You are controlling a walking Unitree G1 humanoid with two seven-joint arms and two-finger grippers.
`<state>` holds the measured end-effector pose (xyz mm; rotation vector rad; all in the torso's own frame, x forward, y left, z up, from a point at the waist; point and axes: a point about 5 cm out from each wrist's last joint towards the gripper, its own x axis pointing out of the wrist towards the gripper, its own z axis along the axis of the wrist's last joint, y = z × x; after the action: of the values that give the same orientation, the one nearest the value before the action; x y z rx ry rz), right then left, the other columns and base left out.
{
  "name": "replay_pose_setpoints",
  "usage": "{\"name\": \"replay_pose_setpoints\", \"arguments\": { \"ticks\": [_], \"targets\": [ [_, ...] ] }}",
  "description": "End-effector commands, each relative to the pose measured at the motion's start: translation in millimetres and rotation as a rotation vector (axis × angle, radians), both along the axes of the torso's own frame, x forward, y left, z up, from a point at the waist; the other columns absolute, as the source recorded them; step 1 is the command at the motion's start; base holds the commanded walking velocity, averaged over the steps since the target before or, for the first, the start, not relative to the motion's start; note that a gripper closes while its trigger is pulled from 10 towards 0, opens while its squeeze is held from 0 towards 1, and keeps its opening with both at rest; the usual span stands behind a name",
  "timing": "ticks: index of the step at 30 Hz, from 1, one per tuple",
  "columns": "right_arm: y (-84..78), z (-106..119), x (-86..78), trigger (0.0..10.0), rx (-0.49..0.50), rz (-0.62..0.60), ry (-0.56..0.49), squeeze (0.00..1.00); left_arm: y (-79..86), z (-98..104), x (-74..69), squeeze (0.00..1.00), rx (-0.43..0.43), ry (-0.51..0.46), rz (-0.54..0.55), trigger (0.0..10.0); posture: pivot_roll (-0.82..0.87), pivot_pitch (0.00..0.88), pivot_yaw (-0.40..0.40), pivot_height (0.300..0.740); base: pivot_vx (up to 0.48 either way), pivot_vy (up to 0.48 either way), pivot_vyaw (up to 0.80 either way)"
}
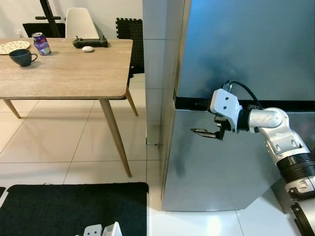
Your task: Restocking fridge
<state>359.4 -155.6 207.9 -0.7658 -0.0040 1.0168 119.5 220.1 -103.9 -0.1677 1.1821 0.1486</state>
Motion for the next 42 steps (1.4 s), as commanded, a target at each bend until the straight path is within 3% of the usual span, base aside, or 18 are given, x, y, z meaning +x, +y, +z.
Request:
{"name": "replay_pose_setpoints", "arguments": {
  "ticks": [1,7,19,42],
  "targets": [
    [-0.8,0,2.1,10.0,-0.031,-0.013,-0.001,0.0,-3.3,-1,-1.0,0.0,-0.01,0.002,-0.002,10.0,-0.05,0.0,-0.038,0.74,0.0,0.0,0.0],
    [-4.3,-8,5.1,10.0,-0.11,-0.042,0.003,0.0,-3.2,-1,-2.5,0.0,-0.01,0.005,0.001,10.0,-0.06,0.0,-0.039,0.74,0.0,0.0,0.0],
    [-8.4,-11,-2.2,10.0,-0.235,0.053,0.022,0.0,-4.1,-1,-1.4,0.0,-0.013,0.004,-0.001,10.0,-0.06,0.0,-0.039,0.74,0.0,0.0,0.0],
    [-2.8,-26,-20.5,10.0,-0.294,0.211,0.127,0.0,-3.8,-2,-3.4,0.0,-0.013,0.007,0.008,10.0,-0.06,0.0,-0.045,0.74,0.0,0.0,0.0]
  ]
}}
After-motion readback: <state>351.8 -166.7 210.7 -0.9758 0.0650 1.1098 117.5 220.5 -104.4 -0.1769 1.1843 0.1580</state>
